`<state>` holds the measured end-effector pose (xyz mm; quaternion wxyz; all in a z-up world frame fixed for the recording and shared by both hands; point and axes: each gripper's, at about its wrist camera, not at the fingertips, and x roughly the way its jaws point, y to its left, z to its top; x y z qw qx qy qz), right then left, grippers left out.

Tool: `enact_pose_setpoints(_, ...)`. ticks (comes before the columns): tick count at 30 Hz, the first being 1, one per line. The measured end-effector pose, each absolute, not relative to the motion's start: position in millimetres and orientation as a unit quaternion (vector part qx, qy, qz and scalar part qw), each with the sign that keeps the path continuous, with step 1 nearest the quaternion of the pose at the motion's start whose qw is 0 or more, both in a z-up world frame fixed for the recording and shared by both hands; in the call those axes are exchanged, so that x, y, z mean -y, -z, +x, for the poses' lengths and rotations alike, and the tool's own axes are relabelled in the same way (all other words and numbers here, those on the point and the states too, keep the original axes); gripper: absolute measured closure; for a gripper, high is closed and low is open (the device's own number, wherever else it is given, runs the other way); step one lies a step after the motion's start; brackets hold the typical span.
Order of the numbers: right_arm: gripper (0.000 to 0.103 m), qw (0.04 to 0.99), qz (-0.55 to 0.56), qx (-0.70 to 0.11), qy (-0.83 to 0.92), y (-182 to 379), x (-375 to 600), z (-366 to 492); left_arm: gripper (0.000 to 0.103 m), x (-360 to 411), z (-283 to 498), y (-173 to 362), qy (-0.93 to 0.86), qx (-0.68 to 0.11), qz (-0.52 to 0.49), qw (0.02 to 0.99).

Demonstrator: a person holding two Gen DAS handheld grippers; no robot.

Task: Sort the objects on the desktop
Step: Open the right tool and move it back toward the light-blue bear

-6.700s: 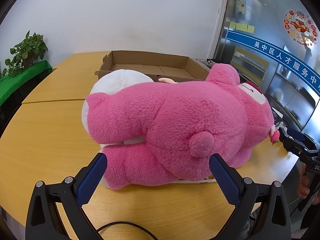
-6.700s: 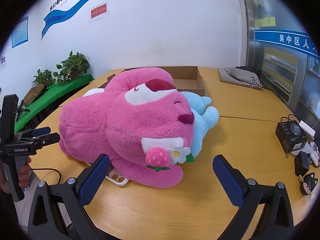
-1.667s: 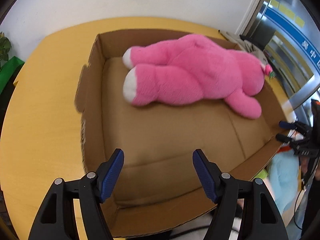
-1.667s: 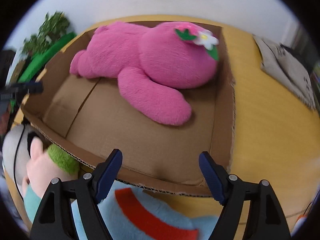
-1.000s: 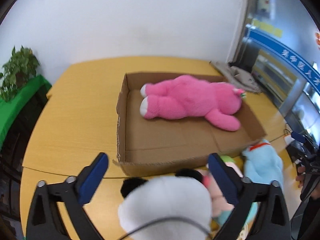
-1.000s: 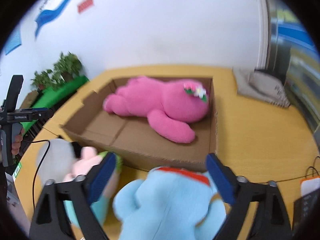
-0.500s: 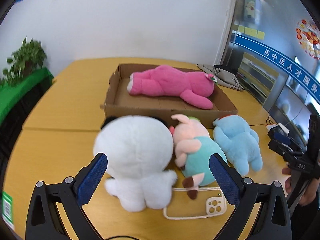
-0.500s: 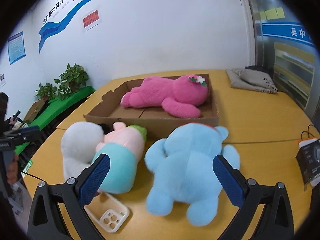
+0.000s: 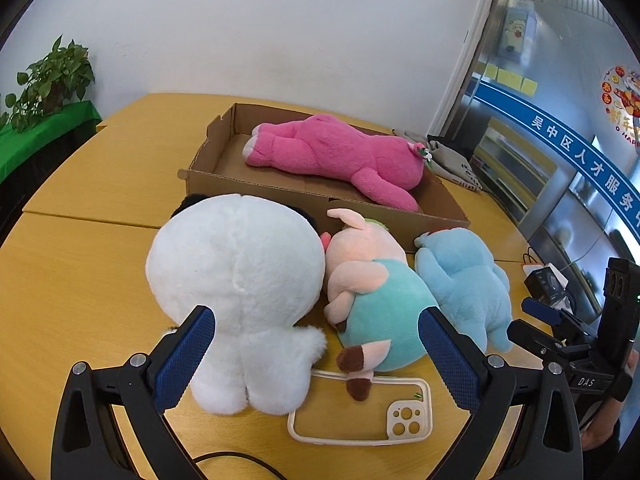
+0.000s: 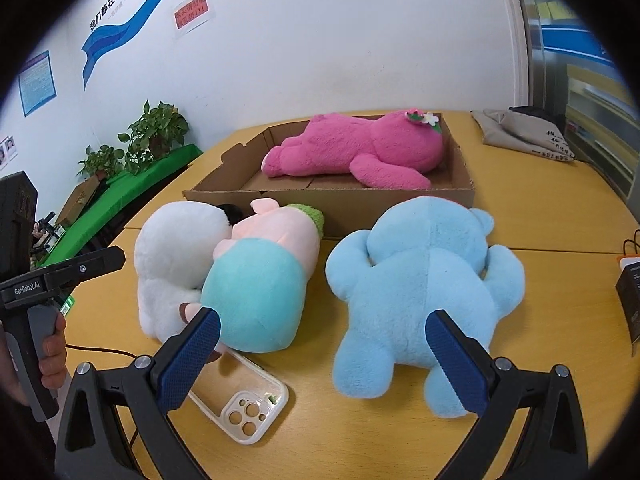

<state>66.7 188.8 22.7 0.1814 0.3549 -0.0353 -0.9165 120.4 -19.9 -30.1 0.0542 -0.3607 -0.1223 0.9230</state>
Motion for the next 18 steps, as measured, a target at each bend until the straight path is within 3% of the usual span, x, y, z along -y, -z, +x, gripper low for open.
enact_pose_setpoints(10,0.0,0.175,0.363,0.043,0.914,-15,-192,64,0.0,9,114,36,-0.917,0.118,-0.373,0.077)
enact_pose_setpoints(18,0.0,0.119,0.358,0.067,0.924,-20,-249,55,0.0,-49,78,34,-0.893,0.12,-0.396,0.177)
